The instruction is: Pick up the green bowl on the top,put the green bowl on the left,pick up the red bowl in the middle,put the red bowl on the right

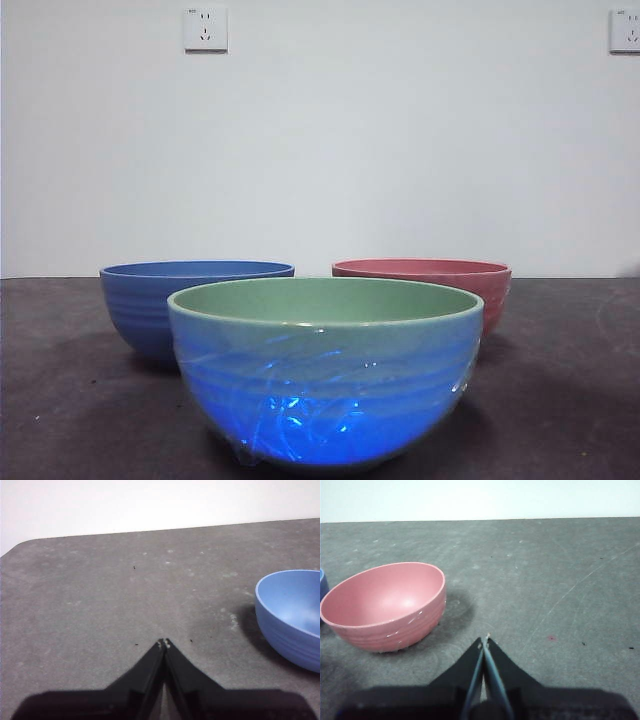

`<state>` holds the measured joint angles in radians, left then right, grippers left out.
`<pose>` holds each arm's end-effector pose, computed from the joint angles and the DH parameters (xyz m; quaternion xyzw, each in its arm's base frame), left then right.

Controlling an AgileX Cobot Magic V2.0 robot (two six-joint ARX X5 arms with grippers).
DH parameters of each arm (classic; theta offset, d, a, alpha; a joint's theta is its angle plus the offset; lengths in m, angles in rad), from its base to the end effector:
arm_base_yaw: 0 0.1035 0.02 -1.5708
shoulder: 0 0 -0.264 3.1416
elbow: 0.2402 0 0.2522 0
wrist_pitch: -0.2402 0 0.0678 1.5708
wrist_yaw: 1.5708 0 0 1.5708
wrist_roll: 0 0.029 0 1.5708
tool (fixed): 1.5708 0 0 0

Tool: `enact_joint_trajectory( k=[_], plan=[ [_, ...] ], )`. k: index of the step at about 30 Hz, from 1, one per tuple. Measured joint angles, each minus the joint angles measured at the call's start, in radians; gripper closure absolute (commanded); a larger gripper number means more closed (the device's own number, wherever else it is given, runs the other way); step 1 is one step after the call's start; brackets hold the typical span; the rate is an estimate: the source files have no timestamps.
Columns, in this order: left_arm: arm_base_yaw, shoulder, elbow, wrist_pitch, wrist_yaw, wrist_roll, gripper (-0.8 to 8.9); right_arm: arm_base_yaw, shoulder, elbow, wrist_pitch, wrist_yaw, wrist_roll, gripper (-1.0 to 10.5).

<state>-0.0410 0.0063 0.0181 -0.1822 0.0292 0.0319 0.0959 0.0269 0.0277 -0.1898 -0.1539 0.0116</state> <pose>0.0955 -0.0048 0.1516 0.0164 0.0845 -0.0363 0.9956 0.0949 0.0136 0.1527 0.0085 0.0950 0.1235 0.9878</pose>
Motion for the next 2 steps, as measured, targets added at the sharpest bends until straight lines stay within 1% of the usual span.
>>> enact_joint_trajectory(
  k=[2],
  plan=[
    [0.000, 0.000, 0.000, 0.000, 0.000, 0.000, 8.17, 0.000, 0.000, 0.000, 0.000, 0.000, 0.000, 9.5]
  ],
)
